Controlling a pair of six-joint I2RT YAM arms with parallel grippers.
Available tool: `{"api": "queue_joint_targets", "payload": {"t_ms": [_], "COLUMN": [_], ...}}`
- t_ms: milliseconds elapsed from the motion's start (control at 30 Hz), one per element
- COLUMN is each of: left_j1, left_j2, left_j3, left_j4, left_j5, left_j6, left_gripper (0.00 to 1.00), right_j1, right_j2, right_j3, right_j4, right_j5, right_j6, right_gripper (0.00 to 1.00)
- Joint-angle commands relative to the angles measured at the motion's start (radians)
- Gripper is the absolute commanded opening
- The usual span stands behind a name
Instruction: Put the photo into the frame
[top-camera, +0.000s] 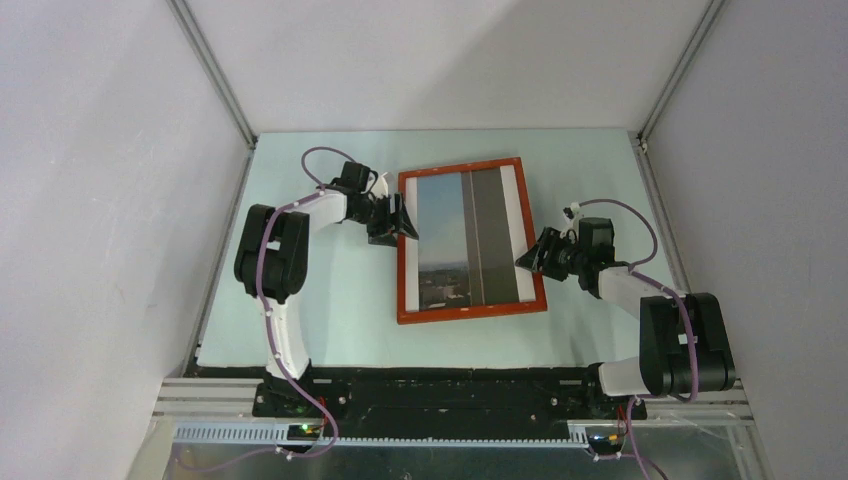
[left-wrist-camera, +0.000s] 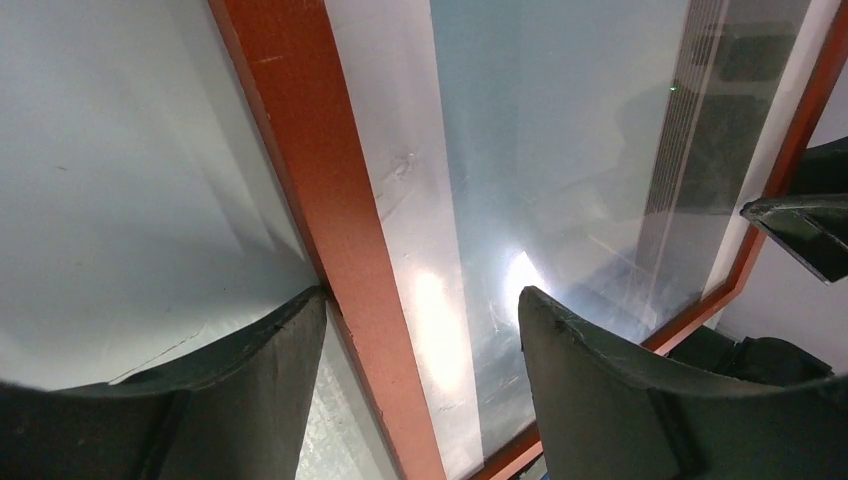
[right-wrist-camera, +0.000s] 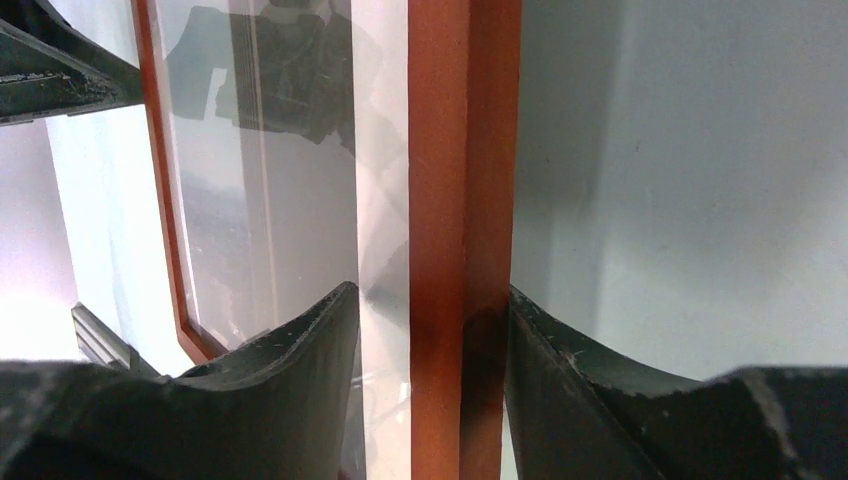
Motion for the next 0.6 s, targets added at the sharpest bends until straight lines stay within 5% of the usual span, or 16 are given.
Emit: {"api": "queue_joint_targets", "payload": {"t_ms": [0, 567], "left_j1": [-0.005, -0.005], "left_j2": [-0.063, -0.061], "left_j3": [-0.011, -0.013], "left_j4": [0.019, 0.019], "left_j5": [0.022, 0.016], "left_j6": [0.037, 0.054], "left_gripper": [0.73, 0.72], "right_j1": [-0.002, 0.004], "right_j2": [-0.008, 0.083], "right_j3": [0.012, 0.031], "right_j4": [0.128, 0.135], "right_j5": [-0.064, -0.123], "right_j6": [-0.024, -0.05], "right_gripper": [0.56, 0.67]}}
